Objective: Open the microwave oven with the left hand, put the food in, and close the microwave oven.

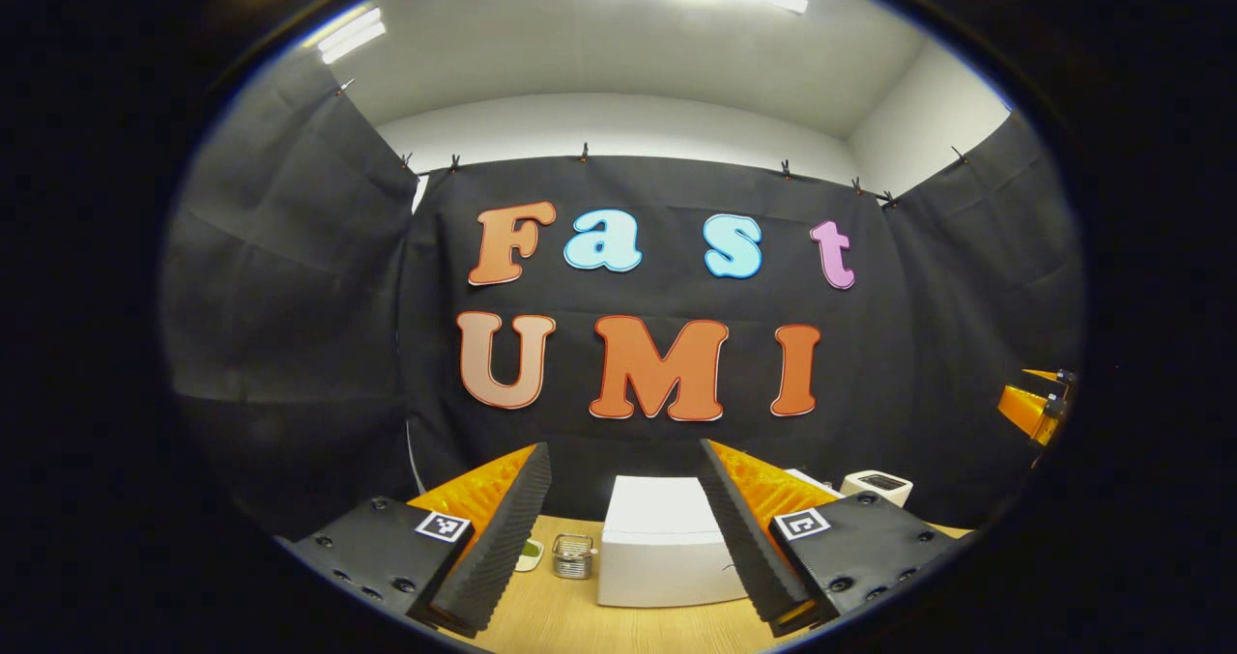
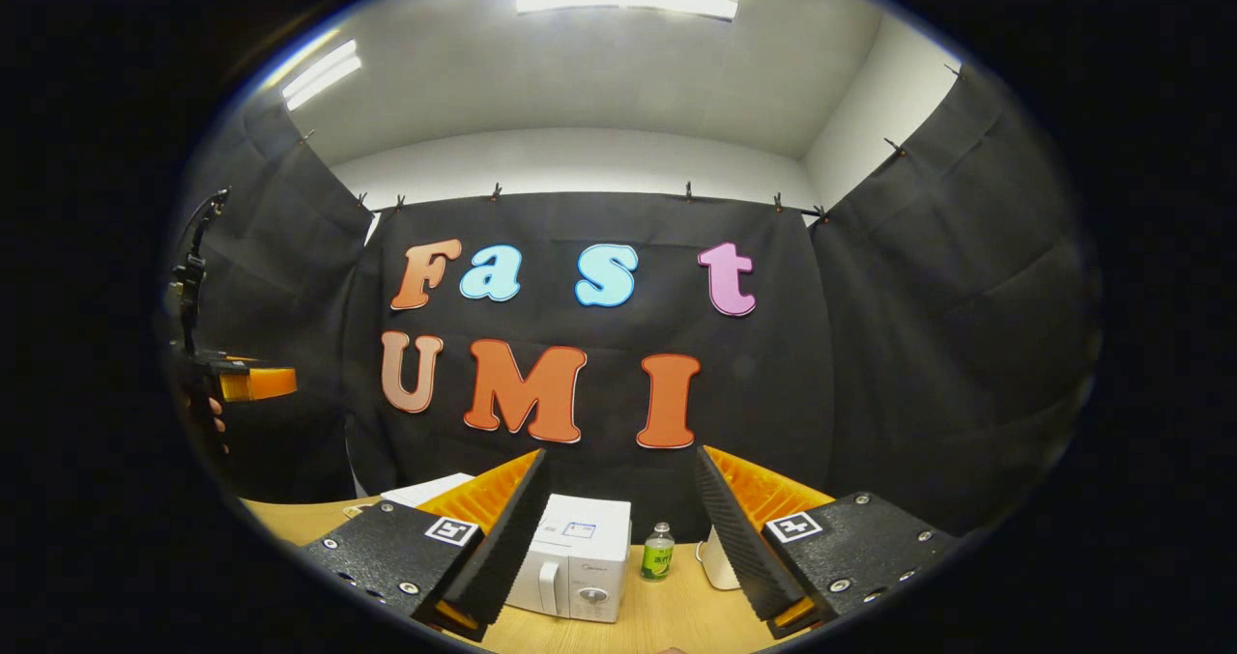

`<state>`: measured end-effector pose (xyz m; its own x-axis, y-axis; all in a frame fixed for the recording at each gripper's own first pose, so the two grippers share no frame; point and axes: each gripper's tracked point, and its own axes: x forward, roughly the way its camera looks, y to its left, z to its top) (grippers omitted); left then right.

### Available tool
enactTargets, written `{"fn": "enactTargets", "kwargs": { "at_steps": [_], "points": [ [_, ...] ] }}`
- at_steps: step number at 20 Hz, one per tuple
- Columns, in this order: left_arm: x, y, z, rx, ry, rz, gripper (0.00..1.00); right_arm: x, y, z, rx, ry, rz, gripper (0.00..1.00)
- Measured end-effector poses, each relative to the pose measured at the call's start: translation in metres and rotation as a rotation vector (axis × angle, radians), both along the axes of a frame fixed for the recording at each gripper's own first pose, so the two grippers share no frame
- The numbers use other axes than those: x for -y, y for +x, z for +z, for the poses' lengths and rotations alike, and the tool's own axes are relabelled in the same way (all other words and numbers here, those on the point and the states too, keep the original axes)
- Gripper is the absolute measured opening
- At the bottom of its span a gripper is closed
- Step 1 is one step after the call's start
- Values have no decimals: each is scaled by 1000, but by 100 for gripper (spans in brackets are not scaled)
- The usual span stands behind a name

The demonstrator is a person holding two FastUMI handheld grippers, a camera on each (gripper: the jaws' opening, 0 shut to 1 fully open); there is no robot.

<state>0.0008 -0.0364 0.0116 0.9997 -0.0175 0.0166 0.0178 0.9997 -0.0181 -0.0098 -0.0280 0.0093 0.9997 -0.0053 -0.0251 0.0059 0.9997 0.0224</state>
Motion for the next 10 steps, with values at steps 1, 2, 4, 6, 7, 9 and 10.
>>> {"fn": "enactTargets", "kwargs": {
  "at_steps": [1,2,4,6,7,9,10],
  "points": [
    [1,-1,-2,0,-3,-3,96,2,-1,-3,-14,-5,3,93],
    [3,-2,-3,0,-6,-3,96,6,-2,-4,-23,-9,2,93],
    [12,-5,-4,2,-9,-12,96,13,-3,-4,-16,-8,-6,93],
    [23,-7,-8,2,2,-26,96,21,-6,-7,-11,8,-17,93],
    [29,-8,-12,2,11,-34,96,24,-10,-11,-16,13,-17,93],
    [45,-9,-23,-4,24,-54,96,24,-9,-18,-23,14,-10,93],
    [55,-9,-32,-13,36,-64,96,25,-10,-22,-24,13,-11,93]
  ]
}}
